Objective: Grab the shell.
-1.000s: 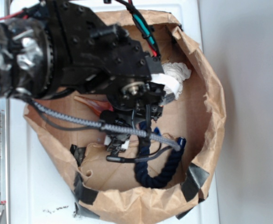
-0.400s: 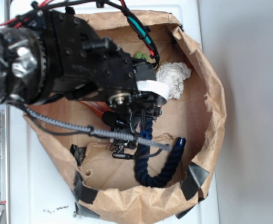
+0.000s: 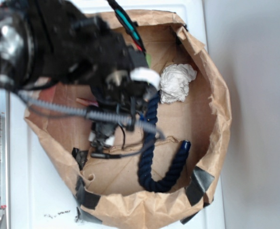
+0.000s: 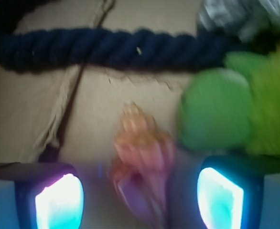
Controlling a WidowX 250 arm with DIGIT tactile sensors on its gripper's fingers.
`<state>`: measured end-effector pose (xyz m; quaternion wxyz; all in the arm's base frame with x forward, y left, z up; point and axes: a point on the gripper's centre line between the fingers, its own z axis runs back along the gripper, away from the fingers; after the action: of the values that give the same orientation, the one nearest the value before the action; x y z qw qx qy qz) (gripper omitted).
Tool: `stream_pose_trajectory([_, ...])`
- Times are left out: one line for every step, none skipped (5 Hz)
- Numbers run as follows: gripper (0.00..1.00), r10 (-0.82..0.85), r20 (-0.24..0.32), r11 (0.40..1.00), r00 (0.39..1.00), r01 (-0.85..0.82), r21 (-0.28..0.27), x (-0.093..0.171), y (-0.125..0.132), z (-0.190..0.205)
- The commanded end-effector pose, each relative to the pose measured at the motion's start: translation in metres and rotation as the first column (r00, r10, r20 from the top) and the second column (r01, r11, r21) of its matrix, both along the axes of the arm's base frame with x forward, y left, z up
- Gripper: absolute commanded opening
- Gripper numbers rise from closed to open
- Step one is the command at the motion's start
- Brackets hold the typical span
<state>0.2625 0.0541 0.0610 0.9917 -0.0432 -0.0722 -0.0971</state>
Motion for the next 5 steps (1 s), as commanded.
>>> stream_pose_trajectory([1.0, -0.006, 0.117, 0.999, 0.993, 0.0, 0.049, 0.002, 0.011, 0.028])
stream_pose_trajectory([1.0, -0.001, 0.121, 0.998, 0.993, -0.008, 0.069, 0.007, 0.006, 0.017])
stream_pose_trajectory([1.0, -0.007, 0.126, 0.997, 0.992, -0.003, 0.081, 0.01, -0.003, 0.004])
stream_pose_trajectory([1.0, -0.022, 0.109, 0.995, 0.994, 0.012, 0.094, 0.011, -0.009, -0.008])
stream_pose_trajectory([1.0, -0.024, 0.115, 0.991, 0.993, 0.009, 0.135, 0.007, -0.012, -0.018])
